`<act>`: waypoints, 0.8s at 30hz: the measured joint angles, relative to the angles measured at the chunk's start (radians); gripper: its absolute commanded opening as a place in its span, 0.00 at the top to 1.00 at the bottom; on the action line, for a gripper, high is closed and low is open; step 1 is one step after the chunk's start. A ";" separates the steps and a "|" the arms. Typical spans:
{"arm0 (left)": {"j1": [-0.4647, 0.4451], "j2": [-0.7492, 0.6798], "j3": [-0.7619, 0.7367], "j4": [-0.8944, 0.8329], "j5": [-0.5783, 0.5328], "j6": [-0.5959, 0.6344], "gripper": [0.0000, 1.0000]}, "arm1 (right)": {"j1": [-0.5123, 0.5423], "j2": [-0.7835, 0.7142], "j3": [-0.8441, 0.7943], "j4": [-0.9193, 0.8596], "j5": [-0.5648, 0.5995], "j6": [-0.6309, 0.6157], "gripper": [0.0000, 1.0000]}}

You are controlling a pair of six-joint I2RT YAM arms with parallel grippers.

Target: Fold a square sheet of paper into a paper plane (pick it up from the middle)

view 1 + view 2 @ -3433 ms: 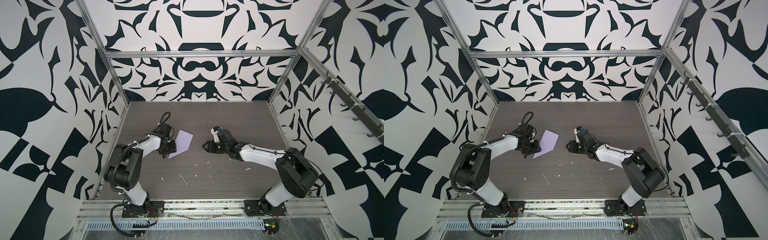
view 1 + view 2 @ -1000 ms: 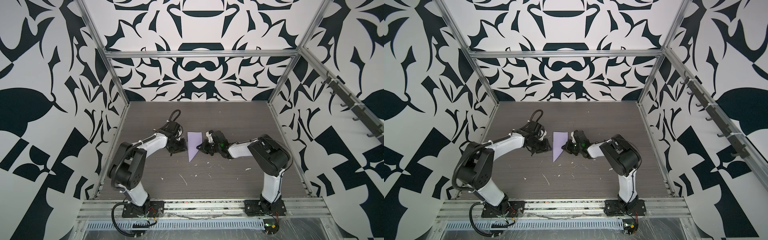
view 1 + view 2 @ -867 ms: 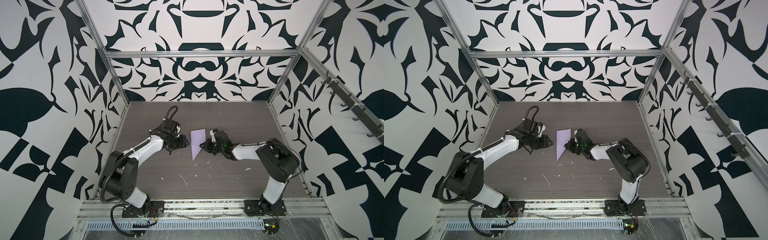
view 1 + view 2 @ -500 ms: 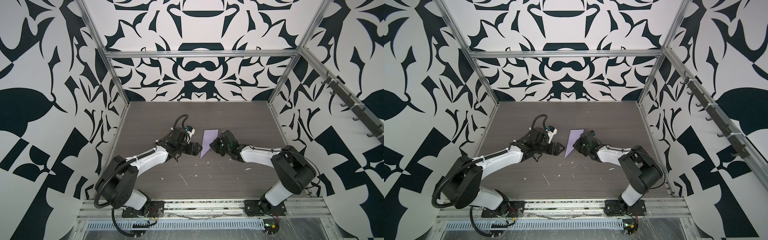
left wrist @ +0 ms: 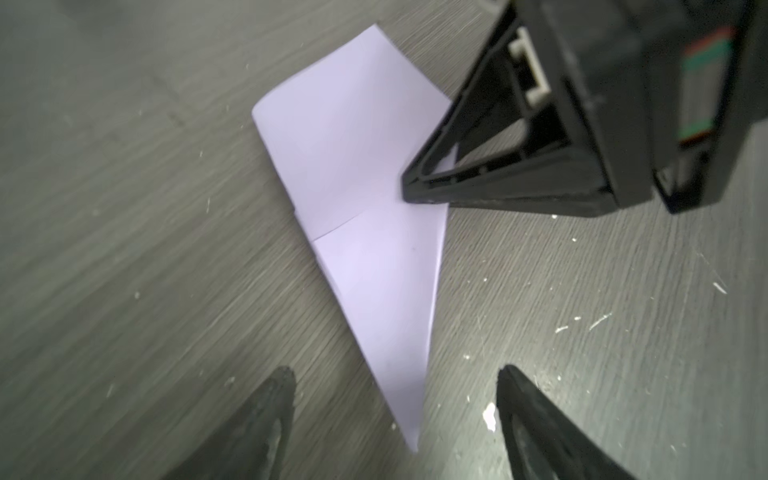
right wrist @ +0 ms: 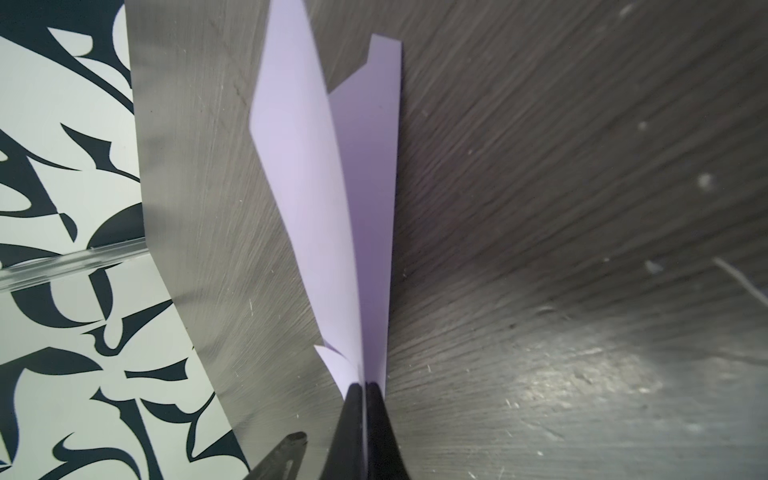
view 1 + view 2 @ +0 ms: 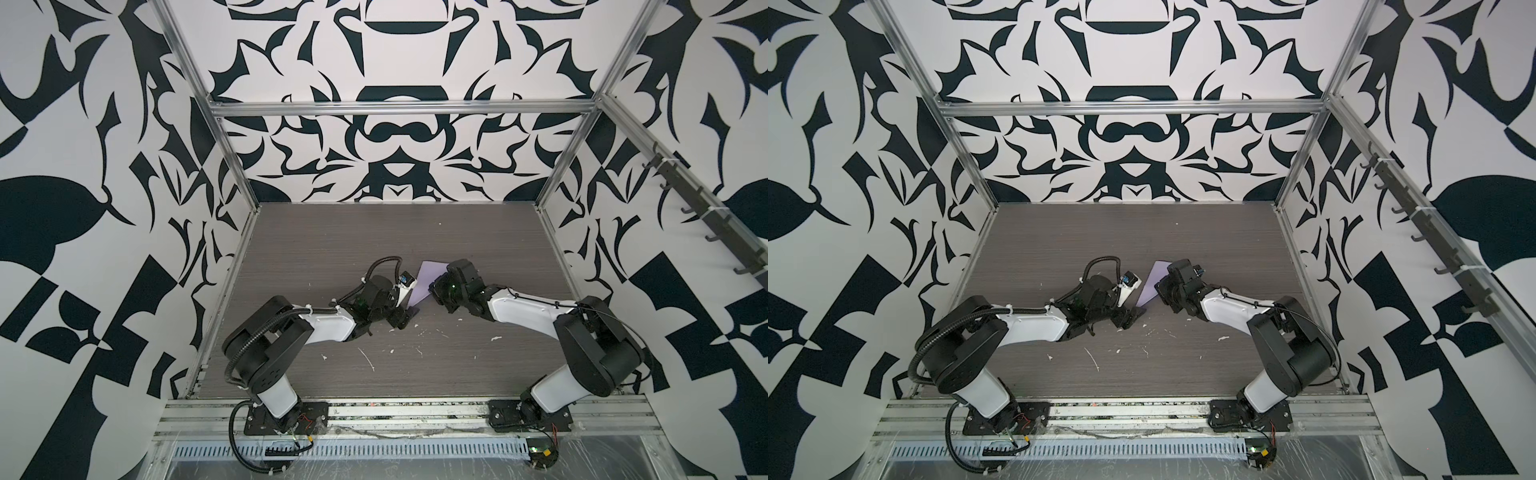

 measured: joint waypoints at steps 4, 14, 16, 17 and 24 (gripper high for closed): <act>-0.023 0.049 -0.008 0.109 -0.027 0.096 0.33 | -0.008 0.000 0.011 -0.008 -0.013 0.021 0.99; -0.055 0.128 0.002 0.198 -0.076 0.224 0.64 | -0.018 0.005 0.013 -0.029 -0.058 0.062 0.99; -0.055 0.137 0.009 0.200 -0.084 0.233 0.70 | -0.020 0.011 0.013 -0.029 -0.069 0.069 0.99; -0.055 0.140 0.012 0.202 -0.087 0.235 0.72 | -0.021 0.014 0.013 -0.029 -0.072 0.072 0.99; -0.055 0.143 0.013 0.204 -0.093 0.236 0.83 | -0.026 0.021 0.013 -0.031 -0.094 0.084 0.88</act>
